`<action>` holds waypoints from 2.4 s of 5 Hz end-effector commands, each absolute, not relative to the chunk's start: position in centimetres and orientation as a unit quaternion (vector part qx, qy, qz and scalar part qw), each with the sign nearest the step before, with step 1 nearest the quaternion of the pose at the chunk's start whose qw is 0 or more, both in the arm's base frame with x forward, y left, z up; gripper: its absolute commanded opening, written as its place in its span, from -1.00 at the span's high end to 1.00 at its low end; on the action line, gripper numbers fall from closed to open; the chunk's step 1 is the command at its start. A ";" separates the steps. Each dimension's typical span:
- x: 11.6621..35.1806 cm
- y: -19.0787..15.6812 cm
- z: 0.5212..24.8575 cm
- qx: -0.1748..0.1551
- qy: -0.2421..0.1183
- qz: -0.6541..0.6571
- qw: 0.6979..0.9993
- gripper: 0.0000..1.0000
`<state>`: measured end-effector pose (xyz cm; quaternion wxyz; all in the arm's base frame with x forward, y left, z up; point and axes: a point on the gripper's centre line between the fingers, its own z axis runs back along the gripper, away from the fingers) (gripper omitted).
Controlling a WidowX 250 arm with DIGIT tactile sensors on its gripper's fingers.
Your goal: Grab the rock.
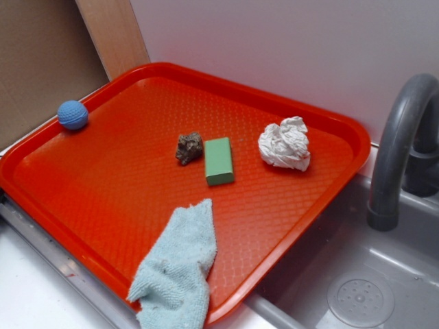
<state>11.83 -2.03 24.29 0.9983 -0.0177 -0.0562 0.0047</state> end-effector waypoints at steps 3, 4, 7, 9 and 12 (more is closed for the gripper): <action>16.0 -6.1 21.2 -0.009 -0.090 -0.136 0.987 -1.00; 17.2 -9.6 20.4 -0.006 -0.113 -0.207 0.972 -1.00; 23.4 -16.5 14.1 0.008 -0.124 -0.301 0.945 -1.00; 24.5 -19.9 9.7 -0.014 -0.097 -0.351 0.931 -1.00; 25.3 -21.2 3.5 -0.010 -0.019 -0.359 0.933 -1.00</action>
